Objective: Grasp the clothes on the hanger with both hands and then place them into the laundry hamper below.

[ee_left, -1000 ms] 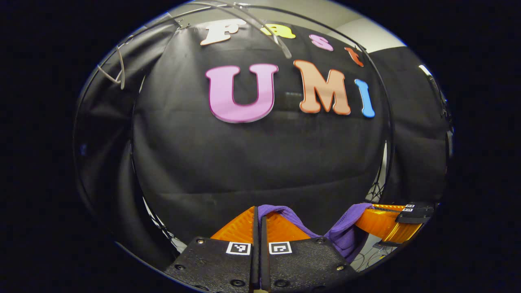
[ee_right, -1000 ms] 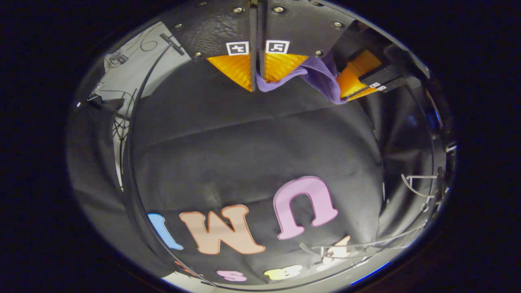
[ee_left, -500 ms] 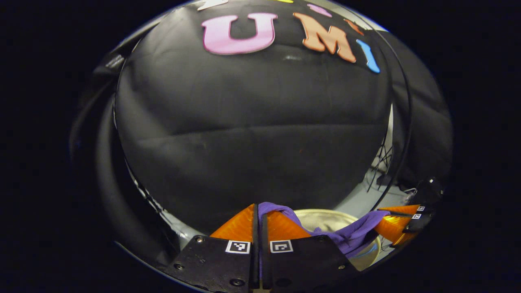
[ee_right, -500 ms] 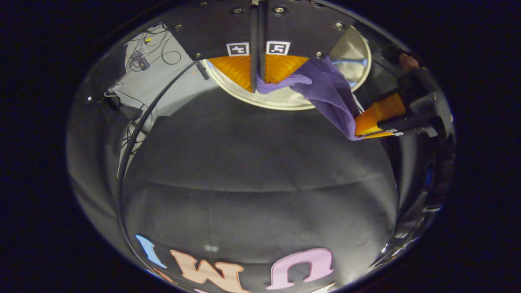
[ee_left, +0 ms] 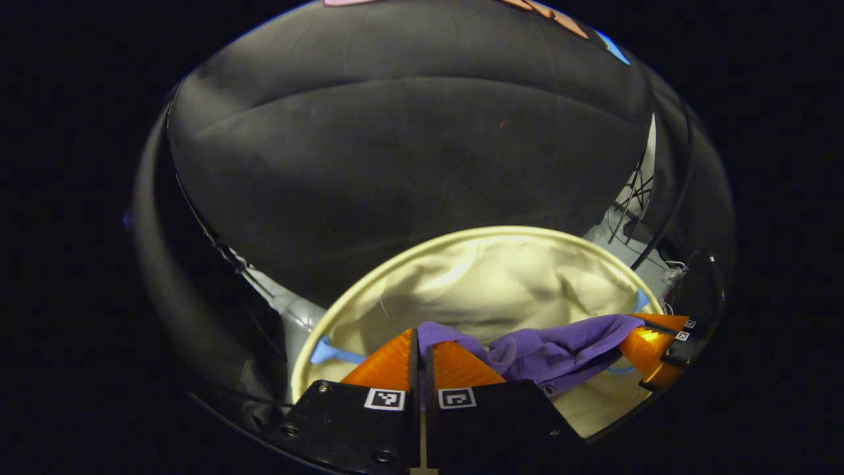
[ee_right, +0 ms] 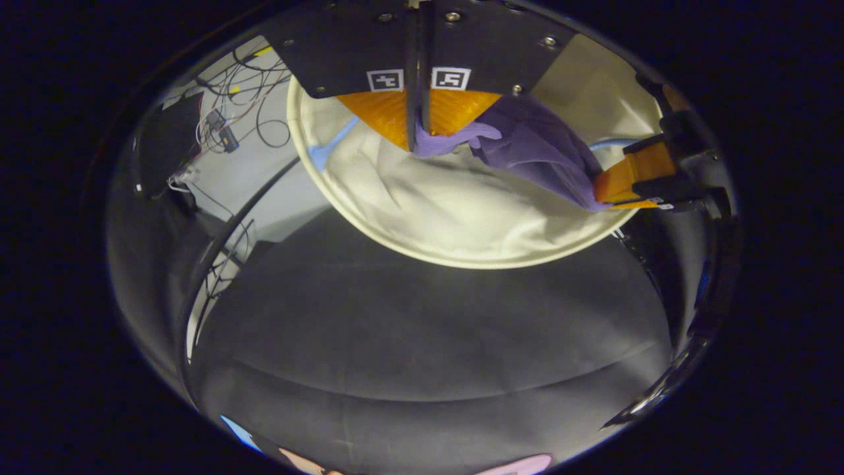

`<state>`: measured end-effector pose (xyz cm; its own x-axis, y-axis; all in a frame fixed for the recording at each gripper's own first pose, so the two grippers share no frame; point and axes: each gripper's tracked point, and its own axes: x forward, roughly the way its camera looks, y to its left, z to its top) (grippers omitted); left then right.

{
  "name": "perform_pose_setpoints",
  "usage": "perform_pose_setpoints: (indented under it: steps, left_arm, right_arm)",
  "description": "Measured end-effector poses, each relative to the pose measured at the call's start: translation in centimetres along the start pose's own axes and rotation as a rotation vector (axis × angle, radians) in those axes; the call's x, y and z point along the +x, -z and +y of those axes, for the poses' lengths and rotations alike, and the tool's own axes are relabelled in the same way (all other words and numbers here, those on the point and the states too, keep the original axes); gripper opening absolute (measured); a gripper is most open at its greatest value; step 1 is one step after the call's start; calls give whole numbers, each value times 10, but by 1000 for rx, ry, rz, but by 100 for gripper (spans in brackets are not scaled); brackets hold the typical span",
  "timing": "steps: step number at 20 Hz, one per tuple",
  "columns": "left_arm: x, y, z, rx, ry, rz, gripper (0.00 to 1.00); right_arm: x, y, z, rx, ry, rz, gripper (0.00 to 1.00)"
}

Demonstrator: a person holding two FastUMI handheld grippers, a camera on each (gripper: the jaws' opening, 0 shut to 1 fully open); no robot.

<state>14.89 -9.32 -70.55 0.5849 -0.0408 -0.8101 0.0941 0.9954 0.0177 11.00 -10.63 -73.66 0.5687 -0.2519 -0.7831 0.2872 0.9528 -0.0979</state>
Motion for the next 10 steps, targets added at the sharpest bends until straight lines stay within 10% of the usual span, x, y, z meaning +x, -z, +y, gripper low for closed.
perform_pose_setpoints:
  steps: [2,4,7,8,10]
  left_arm:
    - [6,18,-5,13,44,61,8]
    - [8,34,-8,33,81,97,43]
    - [8,38,-6,42,79,97,94]
    - [9,40,-8,38,78,91,97]
    - [2,39,-6,48,78,80,96]
  right_arm:
    - [-1,6,-1,25,29,40,1]
    - [-3,11,-7,46,70,54,5]
    - [-1,14,-11,50,76,30,75]
    - [-1,11,-10,41,68,15,98]
    - [-2,7,-4,26,48,-17,94]
